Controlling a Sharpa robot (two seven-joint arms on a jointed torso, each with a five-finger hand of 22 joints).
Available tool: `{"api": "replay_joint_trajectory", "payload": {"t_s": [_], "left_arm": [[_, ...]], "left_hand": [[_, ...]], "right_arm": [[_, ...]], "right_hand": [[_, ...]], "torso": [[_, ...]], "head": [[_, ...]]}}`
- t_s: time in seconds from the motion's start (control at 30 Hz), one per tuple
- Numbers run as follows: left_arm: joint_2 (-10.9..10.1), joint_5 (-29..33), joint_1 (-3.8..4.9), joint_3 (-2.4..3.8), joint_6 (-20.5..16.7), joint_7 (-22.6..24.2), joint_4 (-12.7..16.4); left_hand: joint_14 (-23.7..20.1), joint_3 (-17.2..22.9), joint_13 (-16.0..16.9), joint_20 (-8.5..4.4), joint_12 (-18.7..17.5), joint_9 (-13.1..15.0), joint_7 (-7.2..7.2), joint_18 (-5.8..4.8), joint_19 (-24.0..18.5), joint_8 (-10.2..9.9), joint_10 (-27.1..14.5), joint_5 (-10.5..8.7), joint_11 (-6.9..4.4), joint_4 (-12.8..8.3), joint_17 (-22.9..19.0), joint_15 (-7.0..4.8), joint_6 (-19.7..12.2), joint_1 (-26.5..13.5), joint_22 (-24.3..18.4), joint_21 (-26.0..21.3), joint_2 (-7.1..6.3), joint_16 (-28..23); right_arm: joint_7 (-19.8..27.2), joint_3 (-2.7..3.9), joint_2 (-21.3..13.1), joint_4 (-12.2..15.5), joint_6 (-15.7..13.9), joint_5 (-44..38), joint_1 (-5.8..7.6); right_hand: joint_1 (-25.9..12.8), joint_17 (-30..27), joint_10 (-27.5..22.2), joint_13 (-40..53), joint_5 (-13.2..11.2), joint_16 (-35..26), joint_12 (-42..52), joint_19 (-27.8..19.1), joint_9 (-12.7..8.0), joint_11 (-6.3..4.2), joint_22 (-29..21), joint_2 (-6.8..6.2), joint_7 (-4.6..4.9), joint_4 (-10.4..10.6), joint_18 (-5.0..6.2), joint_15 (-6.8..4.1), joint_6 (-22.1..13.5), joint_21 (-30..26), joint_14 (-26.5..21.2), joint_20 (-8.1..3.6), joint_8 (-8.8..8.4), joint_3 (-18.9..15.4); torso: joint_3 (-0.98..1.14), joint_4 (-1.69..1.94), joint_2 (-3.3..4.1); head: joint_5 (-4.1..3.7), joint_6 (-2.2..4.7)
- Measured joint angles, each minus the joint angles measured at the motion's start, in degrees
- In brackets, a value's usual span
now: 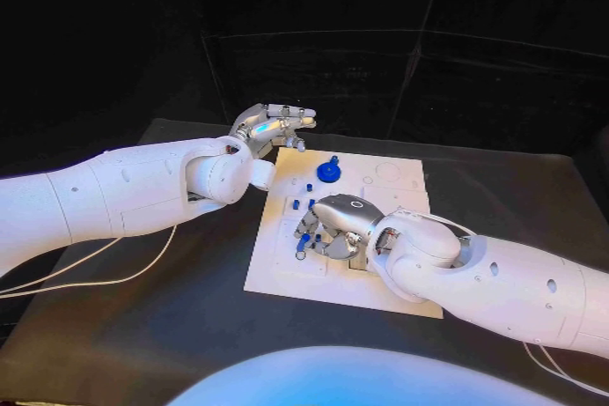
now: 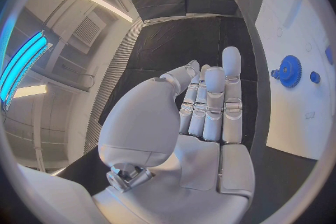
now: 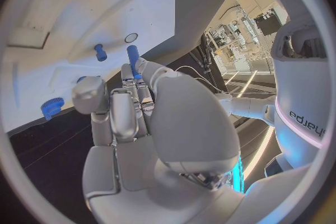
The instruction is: Assemble the parts on the task board
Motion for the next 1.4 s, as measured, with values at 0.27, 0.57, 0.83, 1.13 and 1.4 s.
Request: {"api": "replay_joint_trajectory", "payload": {"t_s": [0.27, 0.57, 0.83, 1.13, 1.4], "left_arm": [[0.1, 0.0, 0.00, 0.00, 0.0, 0.0, -0.1], [0.1, 0.0, 0.00, 0.00, 0.1, 0.0, -0.2], [0.1, 0.0, 0.00, 0.00, 0.1, -0.1, -0.2], [0.1, 0.0, 0.00, 0.00, 0.2, -0.1, -0.1], [0.0, 0.0, 0.00, 0.00, 0.2, -0.1, -0.1]], "left_hand": [[0.0, 0.0, 0.0, 0.00, 0.0, 0.0, 0.00, 0.00, 0.0, 0.0, 0.0, 0.00, 0.00, 0.0, 0.0, 0.00, 0.0, 0.0, 0.0, 0.0, 0.00, 0.0], [0.0, 0.0, 0.0, 0.00, 0.0, 0.0, 0.00, 0.00, 0.0, 0.0, 0.0, 0.00, 0.00, 0.0, 0.0, 0.00, 0.0, 0.0, 0.0, 0.0, 0.00, 0.0], [0.0, 0.0, 0.0, 0.00, 0.0, 0.0, 0.00, -0.01, 0.0, 0.0, 0.0, 0.00, 0.00, 0.0, 0.0, 0.00, 0.0, 0.0, 0.0, 0.0, 0.00, 0.0], [0.0, 0.0, 0.0, 0.00, 0.0, 0.0, 0.00, -0.01, 0.0, 0.0, 0.0, 0.00, 0.00, 0.0, 0.0, 0.00, 0.0, 0.0, 0.0, 0.0, 0.00, 0.0], [0.0, 0.0, 0.0, 0.00, 0.0, 0.0, 0.00, -0.01, 0.0, 0.0, 0.0, 0.00, 0.00, 0.0, 0.0, 0.00, 0.0, 0.0, 0.0, 0.0, 0.00, 0.0]], "right_arm": [[0.0, 0.00, 0.1, -0.2, 1.1, -0.6, -0.34], [-0.2, -0.02, 0.4, -0.6, 2.3, -1.3, -0.54], [-0.6, -0.06, 0.8, -1.0, 3.0, -1.9, -0.72], [-1.1, -0.35, 1.2, -1.3, 3.5, -2.4, -0.76], [-1.4, -1.39, 1.6, -1.4, 3.5, -2.7, -0.87]], "right_hand": [[0.0, 0.0, 0.0, 0.0, 0.0, 0.0, 0.0, 0.0, 0.0, 0.00, 0.0, 0.00, -0.01, 0.0, 0.00, 0.00, 0.0, 0.0, 0.0, 0.00, -0.16, 0.0], [0.0, 0.0, 0.0, 0.0, 0.0, 0.0, 0.0, 0.0, 0.0, 0.01, 0.0, 0.00, -0.01, 0.0, 0.00, 0.00, 0.0, 0.0, 0.0, 0.00, -0.22, 0.0], [0.0, 0.0, 0.0, 0.0, 0.0, 0.0, -0.3, 0.0, 0.0, 0.01, 0.0, 0.00, -0.02, 0.0, 0.00, 0.00, 0.0, 0.0, 0.0, 0.00, -0.28, 0.0], [-0.7, -0.3, 0.0, 0.1, -0.1, 0.0, -0.8, 0.0, 0.0, 0.01, -0.3, -0.42, -0.02, -0.2, 0.00, 0.00, 0.0, 0.0, 0.0, 0.00, -0.31, 0.2], [-3.4, -0.1, -3.0, -0.4, 0.1, 0.0, -3.3, -0.5, -0.3, 1.22, -0.9, -1.40, 1.13, -0.1, 0.00, 0.58, -3.2, 0.0, 0.0, 0.46, -1.47, 0.1]], "torso": [[0.00, -0.02, 0.01], [-0.02, -0.02, 0.01], [-0.03, -0.01, 0.01], [-0.04, 0.00, 0.01], [-0.04, 0.00, 0.00]], "head": [[0.04, -0.21], [0.16, -0.39], [0.16, -0.56], [0.26, -0.68], [0.34, -0.73]]}}
